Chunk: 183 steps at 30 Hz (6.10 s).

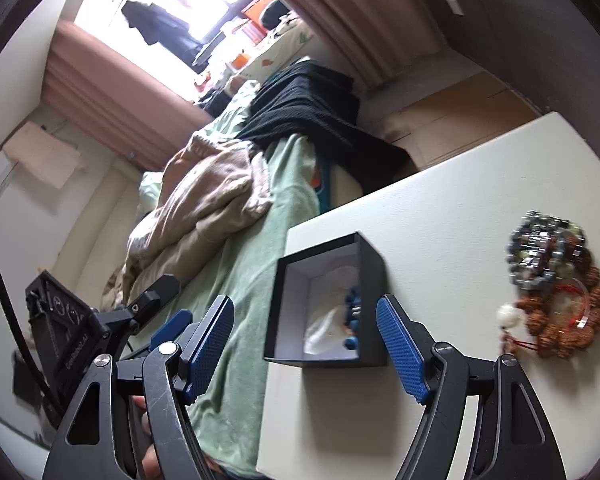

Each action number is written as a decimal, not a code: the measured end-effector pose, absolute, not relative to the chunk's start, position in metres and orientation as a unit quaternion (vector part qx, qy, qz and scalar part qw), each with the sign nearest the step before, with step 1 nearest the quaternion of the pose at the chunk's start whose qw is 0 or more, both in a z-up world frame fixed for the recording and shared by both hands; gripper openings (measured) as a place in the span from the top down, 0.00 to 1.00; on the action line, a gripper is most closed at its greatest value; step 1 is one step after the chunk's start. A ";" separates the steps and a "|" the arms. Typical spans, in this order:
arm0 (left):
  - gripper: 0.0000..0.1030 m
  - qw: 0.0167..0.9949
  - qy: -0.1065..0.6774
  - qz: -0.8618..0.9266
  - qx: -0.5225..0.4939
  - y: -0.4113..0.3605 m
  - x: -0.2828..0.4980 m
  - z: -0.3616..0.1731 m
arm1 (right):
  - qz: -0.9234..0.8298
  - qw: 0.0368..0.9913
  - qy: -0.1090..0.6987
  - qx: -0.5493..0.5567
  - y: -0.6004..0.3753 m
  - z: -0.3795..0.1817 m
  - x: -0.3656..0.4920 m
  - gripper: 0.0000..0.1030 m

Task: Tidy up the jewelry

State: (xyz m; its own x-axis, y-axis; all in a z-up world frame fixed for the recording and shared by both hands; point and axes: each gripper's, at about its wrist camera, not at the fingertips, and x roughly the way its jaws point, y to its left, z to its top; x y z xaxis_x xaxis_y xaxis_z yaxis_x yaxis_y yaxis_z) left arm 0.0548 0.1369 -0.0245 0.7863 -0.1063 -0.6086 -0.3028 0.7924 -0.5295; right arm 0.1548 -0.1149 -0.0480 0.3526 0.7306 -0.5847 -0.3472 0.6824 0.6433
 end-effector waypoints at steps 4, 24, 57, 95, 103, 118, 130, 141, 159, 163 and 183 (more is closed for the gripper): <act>0.19 0.893 0.332 0.045 -0.301 0.119 0.060 -0.027 | 0.315 0.800 0.459 0.223 -0.144 -0.046 0.150 0.28; 0.19 0.908 0.370 -0.030 -0.192 0.012 0.090 -0.039 | 0.189 0.812 0.493 0.249 -0.257 -0.052 0.160 0.27; 0.67 0.884 0.448 -0.100 -0.087 -0.102 0.186 -0.109 | 0.111 0.772 0.540 0.317 -0.317 -0.089 0.207 0.28; 0.92 0.840 0.450 -0.163 -0.257 -0.011 0.160 -0.085 | 0.141 0.764 0.558 0.290 -0.278 -0.099 0.223 0.28; 0.92 0.847 0.431 -0.158 -0.269 0.004 0.152 -0.073 | 0.195 0.740 0.573 0.295 -0.240 -0.114 0.226 0.56; 0.92 0.854 0.408 -0.138 -0.293 0.038 0.125 -0.055 | 0.164 0.762 0.555 0.289 -0.226 -0.127 0.236 0.90; 0.92 0.873 0.366 -0.119 -0.299 0.063 0.083 -0.030 | 0.270 0.785 0.464 0.307 -0.210 -0.068 0.196 0.90; 0.92 0.884 0.332 -0.086 -0.319 0.085 0.054 -0.022 | 0.320 0.786 0.423 0.317 -0.199 -0.039 0.165 0.90; 0.92 0.870 0.339 -0.062 -0.352 0.106 0.071 -0.033 | 0.370 0.795 0.356 0.323 -0.188 0.016 0.152 0.90; 0.89 0.863 0.349 -0.061 -0.359 0.107 0.080 -0.039 | 0.376 0.798 0.340 0.326 -0.191 0.030 0.153 0.90; 0.28 0.865 0.324 -0.056 -0.378 0.116 0.090 -0.035 | 0.417 0.794 0.306 0.321 -0.185 0.071 0.156 0.90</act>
State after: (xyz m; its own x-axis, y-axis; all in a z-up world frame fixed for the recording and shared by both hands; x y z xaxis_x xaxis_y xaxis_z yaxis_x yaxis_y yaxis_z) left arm 0.0902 0.1165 -0.0346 0.7839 -0.3420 -0.5182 -0.1480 0.7076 -0.6909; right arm 0.1556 -0.1853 0.0710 0.4655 0.8578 -0.2178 -0.4657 0.4467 0.7640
